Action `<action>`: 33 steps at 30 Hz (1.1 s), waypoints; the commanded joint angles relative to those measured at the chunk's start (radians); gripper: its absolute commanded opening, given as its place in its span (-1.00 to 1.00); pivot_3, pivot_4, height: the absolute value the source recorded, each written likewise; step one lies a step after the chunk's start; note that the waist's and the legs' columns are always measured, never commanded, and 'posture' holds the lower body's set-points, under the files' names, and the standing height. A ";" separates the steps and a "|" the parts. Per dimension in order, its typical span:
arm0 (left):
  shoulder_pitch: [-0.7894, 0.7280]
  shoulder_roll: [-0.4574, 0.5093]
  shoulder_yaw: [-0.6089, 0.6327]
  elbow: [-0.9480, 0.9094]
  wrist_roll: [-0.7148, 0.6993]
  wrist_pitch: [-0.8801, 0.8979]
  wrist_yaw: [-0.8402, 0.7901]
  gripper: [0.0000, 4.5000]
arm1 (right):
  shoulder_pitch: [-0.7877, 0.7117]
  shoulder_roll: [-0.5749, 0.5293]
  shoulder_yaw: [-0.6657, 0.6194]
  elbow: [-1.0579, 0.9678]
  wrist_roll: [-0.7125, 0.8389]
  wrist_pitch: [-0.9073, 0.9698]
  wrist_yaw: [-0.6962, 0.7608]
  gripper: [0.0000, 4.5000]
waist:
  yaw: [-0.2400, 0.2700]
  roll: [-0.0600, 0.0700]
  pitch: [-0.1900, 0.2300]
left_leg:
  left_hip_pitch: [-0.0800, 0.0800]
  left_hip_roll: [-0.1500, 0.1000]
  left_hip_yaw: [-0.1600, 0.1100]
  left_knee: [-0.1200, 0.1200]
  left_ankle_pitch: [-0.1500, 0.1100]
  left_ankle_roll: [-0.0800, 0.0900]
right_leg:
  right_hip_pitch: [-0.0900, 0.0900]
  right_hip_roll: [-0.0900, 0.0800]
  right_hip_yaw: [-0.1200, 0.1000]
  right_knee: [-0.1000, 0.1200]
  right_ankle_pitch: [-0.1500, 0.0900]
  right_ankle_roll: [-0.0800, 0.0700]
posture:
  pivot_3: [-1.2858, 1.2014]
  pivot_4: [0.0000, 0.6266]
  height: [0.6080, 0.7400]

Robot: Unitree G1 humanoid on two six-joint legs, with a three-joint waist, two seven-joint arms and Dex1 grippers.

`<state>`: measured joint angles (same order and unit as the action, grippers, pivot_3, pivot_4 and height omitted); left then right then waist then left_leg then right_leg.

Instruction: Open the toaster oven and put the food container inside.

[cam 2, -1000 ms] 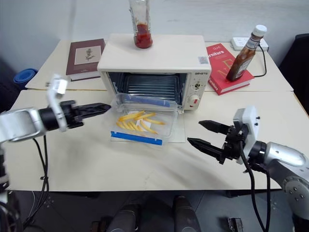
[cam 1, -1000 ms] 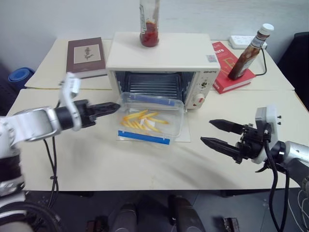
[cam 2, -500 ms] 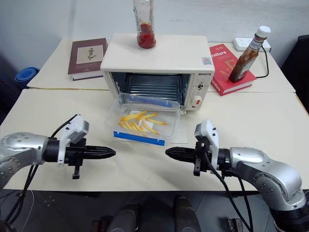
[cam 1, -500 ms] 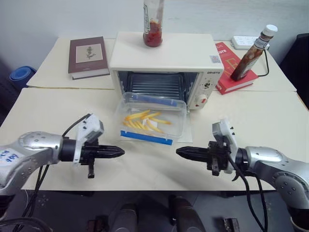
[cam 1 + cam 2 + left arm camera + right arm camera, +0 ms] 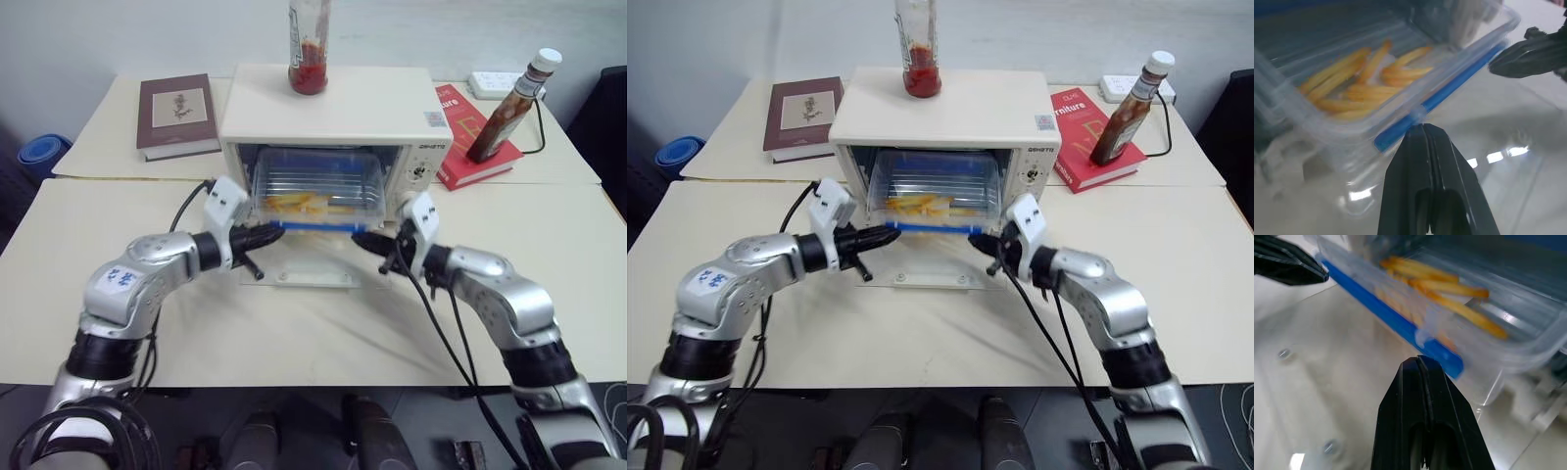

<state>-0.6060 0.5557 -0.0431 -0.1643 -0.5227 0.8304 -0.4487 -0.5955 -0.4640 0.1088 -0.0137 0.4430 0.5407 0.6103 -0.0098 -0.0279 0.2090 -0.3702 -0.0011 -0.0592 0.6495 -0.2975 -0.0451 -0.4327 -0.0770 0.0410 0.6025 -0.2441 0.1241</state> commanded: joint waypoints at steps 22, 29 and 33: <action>0.094 0.541 0.283 -0.184 -0.217 0.043 -0.673 0.32 | 0.532 -0.326 -0.300 -0.581 0.369 0.345 0.214 -1.00 | -0.017 0.000 0.000 | -0.005 0.000 0.005 0.000 -0.002 0.002 | -0.006 0.000 0.003 -0.001 -0.001 -0.001 | 0.03 -0.52 1.00; 0.043 0.694 0.240 -0.125 -0.154 -0.080 -0.835 1.00 | 0.556 -0.196 -0.107 -0.435 0.127 0.162 0.106 -1.00 | -0.020 -0.002 0.000 | 0.003 0.002 0.005 0.000 0.000 0.006 | 0.005 0.002 0.002 -0.009 -0.009 -0.021 | 0.03 -0.52 1.00; 0.022 0.703 0.237 -0.115 -0.156 -0.094 -0.855 1.00 | 0.467 -0.081 -0.074 -0.300 0.049 0.084 0.042 -1.00 | -0.022 -0.001 0.001 | 0.001 0.002 0.006 -0.001 0.000 0.006 | 0.000 0.002 0.004 -0.004 -0.005 -0.014 | 0.03 -0.52 1.00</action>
<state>-0.5621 1.2452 0.1818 -0.2836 -0.6811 0.7513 -1.2978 -0.1049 -0.5569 0.0431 -0.3355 0.5207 0.6709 0.6775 -0.0318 -0.0285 0.2097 -0.3697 0.0005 -0.0531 0.6489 -0.2976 -0.0389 -0.4331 -0.0749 0.0452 0.6005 -0.2435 0.1208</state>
